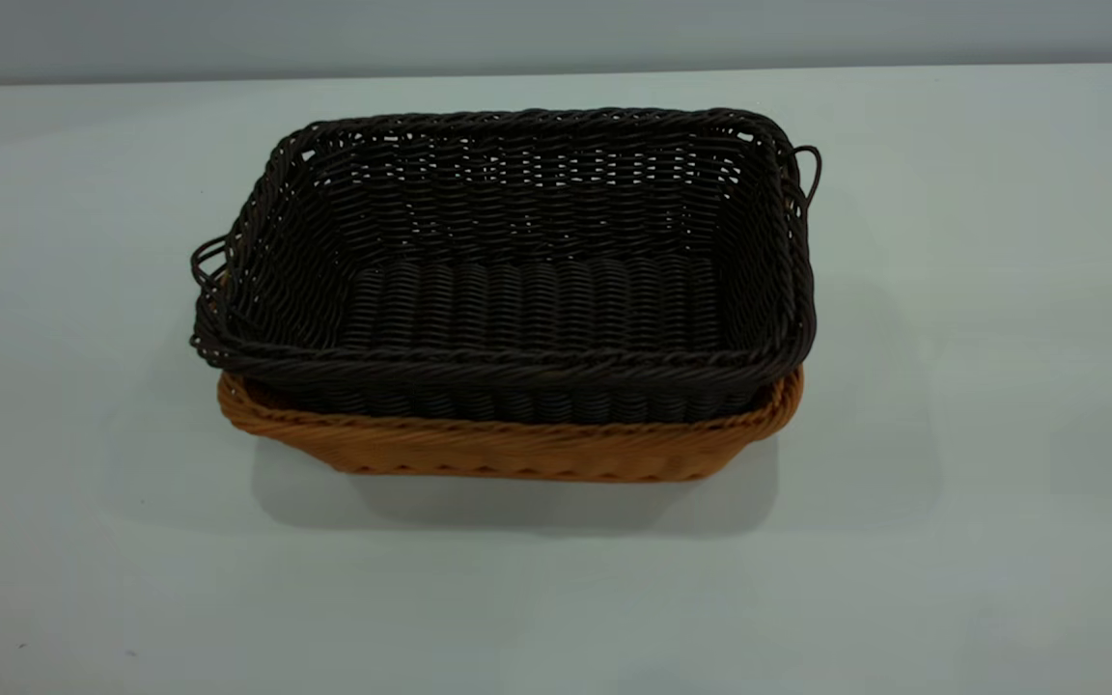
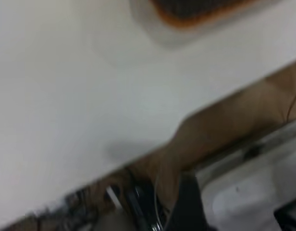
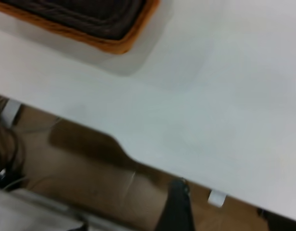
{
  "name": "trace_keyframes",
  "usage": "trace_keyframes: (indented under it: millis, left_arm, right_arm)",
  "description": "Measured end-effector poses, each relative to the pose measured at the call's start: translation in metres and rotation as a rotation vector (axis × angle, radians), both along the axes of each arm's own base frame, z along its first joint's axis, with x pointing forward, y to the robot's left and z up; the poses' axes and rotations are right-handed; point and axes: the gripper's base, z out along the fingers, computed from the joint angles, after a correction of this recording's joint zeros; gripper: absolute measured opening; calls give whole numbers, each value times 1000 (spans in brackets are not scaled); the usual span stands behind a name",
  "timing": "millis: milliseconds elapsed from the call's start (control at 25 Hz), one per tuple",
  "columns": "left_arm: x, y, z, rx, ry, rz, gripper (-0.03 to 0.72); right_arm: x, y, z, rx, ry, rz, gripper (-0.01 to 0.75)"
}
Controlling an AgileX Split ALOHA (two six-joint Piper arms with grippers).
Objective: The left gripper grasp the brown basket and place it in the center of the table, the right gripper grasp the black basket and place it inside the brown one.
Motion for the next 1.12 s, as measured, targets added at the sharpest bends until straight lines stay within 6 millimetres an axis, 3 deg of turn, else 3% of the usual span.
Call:
trace_keyframes:
  millis: [80,240,520,960,1120]
  left_arm:
    - [-8,4,-20,8,42,18,539]
    - [-27,14,-45,-6,43,23,539]
    - [-42,25,-46,-64,-168,-58,539]
    - [-50,30,-47,-78,-222,-76,539]
    - [-50,30,-47,-81,-227,-76,539]
  right_arm:
    - [-5,-2,-13,17,-44,-5,562]
    - [-12,-5,-14,51,-121,-14,562]
    - [-13,-5,-13,61,-129,-12,562]
    - [-14,-6,-13,65,-132,-16,562]
    - [-19,-9,-12,78,-182,-151,562]
